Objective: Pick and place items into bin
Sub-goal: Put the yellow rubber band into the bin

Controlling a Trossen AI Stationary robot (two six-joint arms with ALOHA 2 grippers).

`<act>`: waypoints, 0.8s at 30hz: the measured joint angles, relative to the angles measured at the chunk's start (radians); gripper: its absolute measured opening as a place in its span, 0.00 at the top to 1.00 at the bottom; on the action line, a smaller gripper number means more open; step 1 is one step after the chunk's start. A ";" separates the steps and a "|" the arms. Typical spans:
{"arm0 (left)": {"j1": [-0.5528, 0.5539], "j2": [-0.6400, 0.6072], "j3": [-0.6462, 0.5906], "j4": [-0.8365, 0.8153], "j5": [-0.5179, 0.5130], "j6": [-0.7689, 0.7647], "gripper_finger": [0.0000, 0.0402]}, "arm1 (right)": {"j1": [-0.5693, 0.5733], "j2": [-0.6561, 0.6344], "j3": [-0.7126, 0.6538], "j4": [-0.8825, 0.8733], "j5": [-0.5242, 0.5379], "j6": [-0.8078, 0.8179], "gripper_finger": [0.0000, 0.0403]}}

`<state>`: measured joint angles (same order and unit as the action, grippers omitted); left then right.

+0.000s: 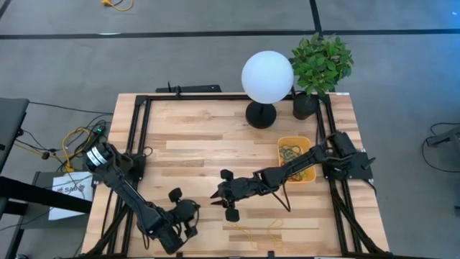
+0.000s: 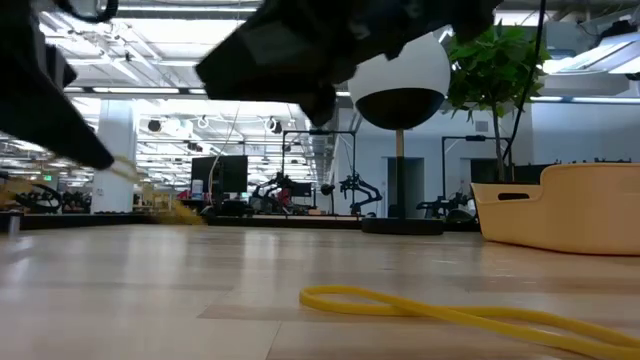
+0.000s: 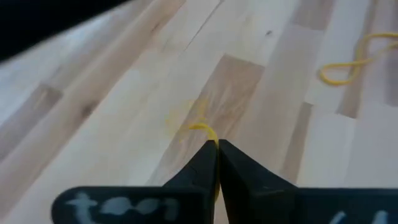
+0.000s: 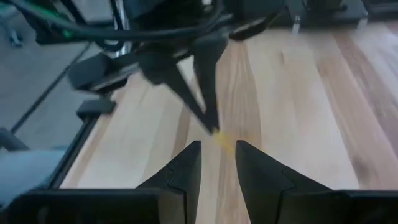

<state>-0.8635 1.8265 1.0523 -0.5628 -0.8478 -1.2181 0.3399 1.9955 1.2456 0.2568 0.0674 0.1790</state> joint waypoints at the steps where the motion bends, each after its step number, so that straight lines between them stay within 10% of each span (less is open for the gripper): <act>1: 0.000 -0.004 0.008 0.000 -0.003 0.023 1.00 | -0.002 0.011 0.001 0.023 -0.003 -0.008 0.77; 24: 0.063 -0.012 0.025 0.085 -0.066 0.231 1.00 | -0.035 0.056 0.001 0.072 -0.013 -0.180 0.48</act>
<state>-0.8007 1.8141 1.0771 -0.4782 -0.9137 -0.9869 0.3047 2.0514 1.2464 0.3286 0.0539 -0.0007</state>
